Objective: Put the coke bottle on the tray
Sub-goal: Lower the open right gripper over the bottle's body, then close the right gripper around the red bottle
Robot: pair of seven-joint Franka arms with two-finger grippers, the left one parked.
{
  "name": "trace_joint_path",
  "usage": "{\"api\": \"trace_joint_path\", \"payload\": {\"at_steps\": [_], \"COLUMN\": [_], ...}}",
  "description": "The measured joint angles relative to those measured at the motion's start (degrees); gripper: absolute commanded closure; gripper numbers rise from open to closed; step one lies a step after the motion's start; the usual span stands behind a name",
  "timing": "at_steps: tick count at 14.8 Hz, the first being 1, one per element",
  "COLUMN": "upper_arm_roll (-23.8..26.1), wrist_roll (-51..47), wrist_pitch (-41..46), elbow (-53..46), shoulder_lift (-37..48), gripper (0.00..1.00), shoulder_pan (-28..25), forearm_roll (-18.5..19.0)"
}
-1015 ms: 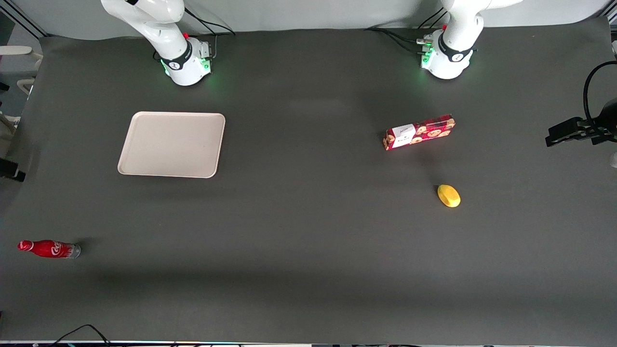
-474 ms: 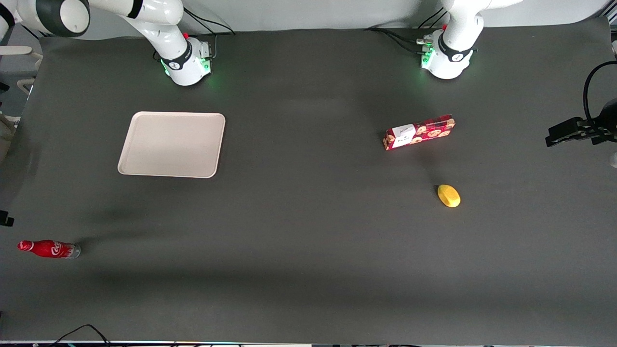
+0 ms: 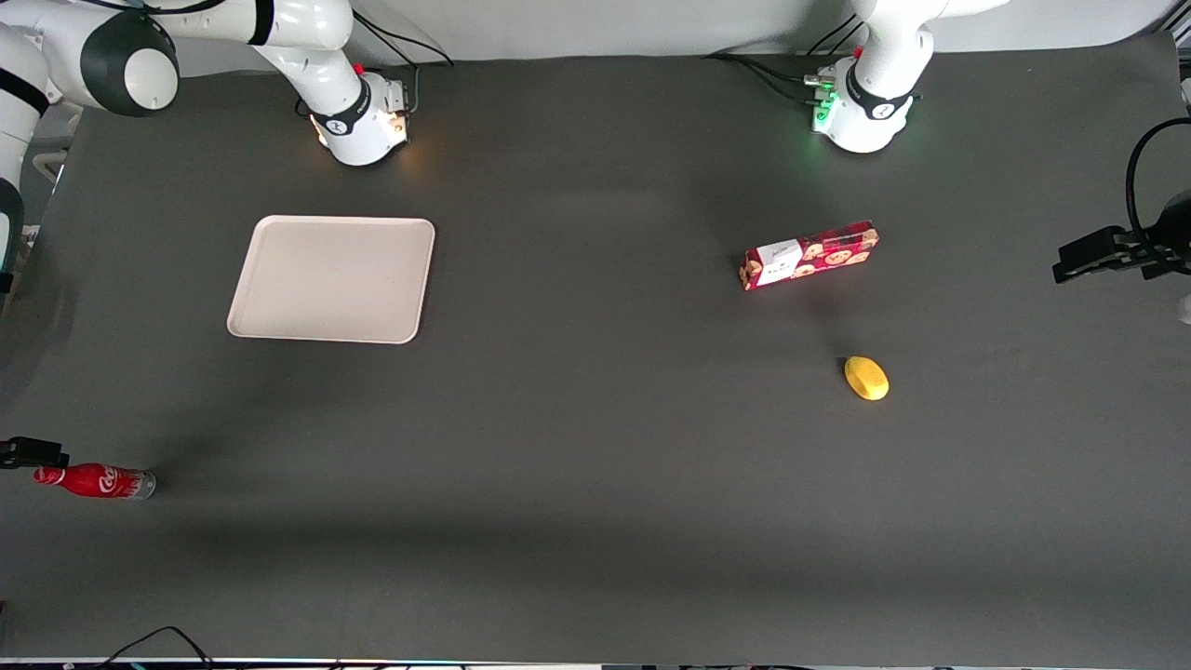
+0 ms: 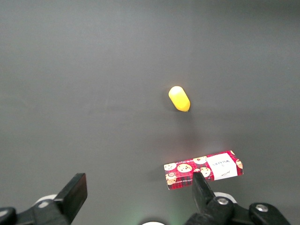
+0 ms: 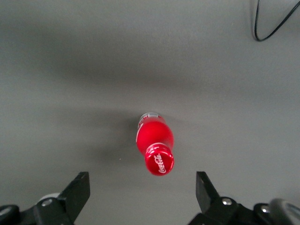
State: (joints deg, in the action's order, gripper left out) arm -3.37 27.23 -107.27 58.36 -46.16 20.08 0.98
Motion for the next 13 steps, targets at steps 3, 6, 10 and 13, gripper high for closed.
{"api": "trace_joint_path", "payload": {"at_steps": [3,6,10,13], "upper_arm_roll": [0.13,0.17,0.22,0.38], "wrist_roll": [1.48,2.18,2.2,2.2], "wrist_pitch": [-1.65,-4.23,-6.48,-6.58], "elbow": [-0.02,0.03,0.14,0.16], "shoulder_lift": [-1.49,-2.8,-4.28,-4.6], "gripper": [0.0,0.0,0.0,0.02], "shoulder_pan": [0.93,1.55,1.82,1.81], "forearm_roll": [-0.32,-0.95,-1.75,-2.83]}}
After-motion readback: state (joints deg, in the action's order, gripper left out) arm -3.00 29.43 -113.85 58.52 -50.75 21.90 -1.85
